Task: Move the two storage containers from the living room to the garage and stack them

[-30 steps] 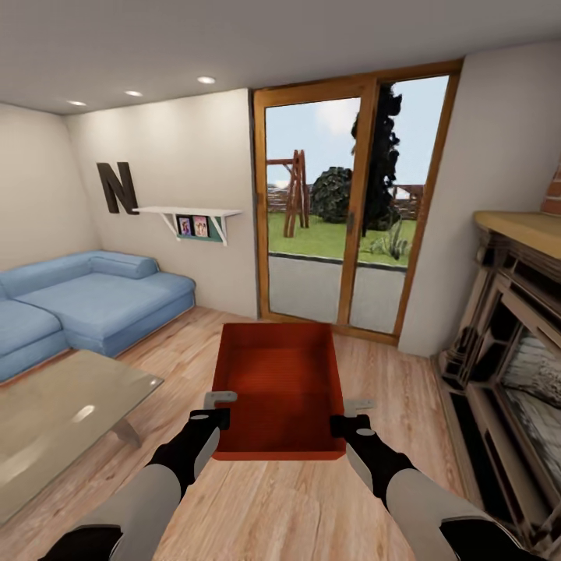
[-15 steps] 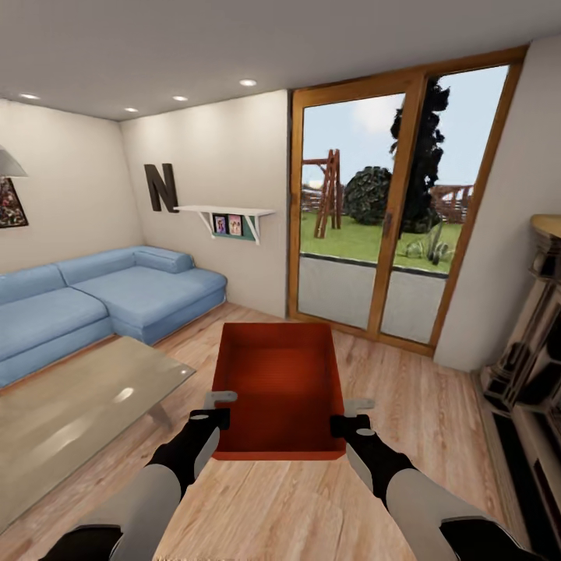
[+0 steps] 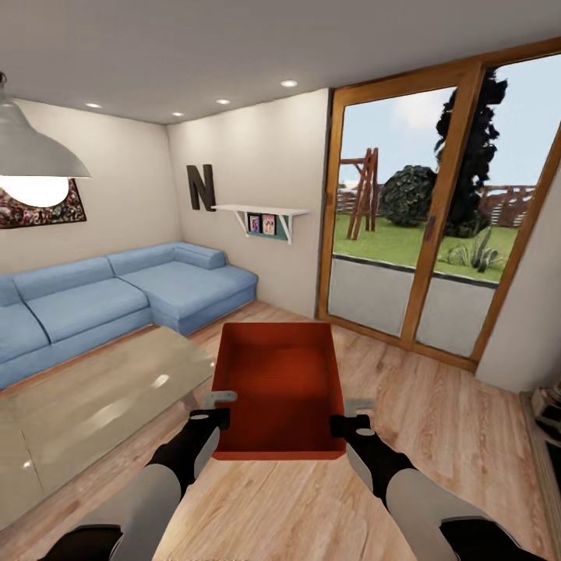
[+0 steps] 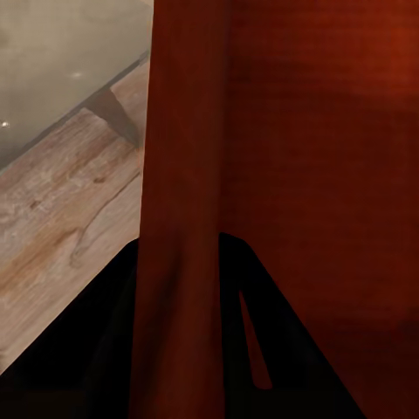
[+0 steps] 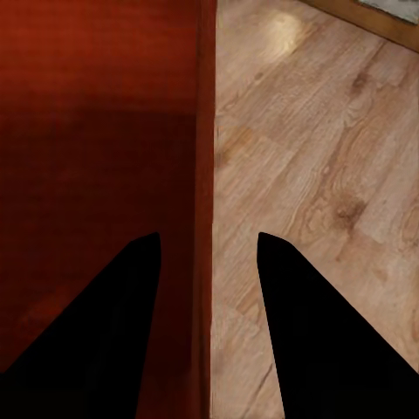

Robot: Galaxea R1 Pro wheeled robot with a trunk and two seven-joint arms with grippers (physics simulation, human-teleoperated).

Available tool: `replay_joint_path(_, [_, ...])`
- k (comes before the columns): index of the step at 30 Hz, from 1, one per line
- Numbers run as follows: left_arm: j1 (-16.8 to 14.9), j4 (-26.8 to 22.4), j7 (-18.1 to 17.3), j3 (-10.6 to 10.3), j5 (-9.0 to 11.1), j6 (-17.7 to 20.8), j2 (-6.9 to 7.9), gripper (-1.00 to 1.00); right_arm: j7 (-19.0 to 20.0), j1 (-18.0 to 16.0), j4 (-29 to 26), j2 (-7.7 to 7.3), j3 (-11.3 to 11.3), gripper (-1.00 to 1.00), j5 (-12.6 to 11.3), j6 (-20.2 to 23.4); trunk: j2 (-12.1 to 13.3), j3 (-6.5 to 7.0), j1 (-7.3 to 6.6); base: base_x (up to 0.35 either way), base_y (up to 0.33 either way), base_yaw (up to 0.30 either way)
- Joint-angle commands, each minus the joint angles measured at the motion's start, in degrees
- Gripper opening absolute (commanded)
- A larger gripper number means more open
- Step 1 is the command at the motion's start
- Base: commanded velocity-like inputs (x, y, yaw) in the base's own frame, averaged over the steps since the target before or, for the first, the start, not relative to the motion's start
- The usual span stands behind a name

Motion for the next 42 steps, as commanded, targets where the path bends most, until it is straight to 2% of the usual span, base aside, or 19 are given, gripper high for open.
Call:
replay_joint_path(1, [0.02,-0.09,-0.14,0.26,0.36,0.18,-0.12,-1.00,0.02,0.02,-0.03,0.31,0.30,-1.00,-0.25,0.12,-0.05,-0.02,0.02,0.000,0.000,0.298])
replay_joint_path(42, [-0.01,-0.09,-0.14,0.22,0.36,0.18,-0.12,-1.00,0.02,0.02,-0.03,0.29,0.27,-1.00,-0.25,0.12,-0.05,-0.02,0.02,0.000,0.000,0.300])
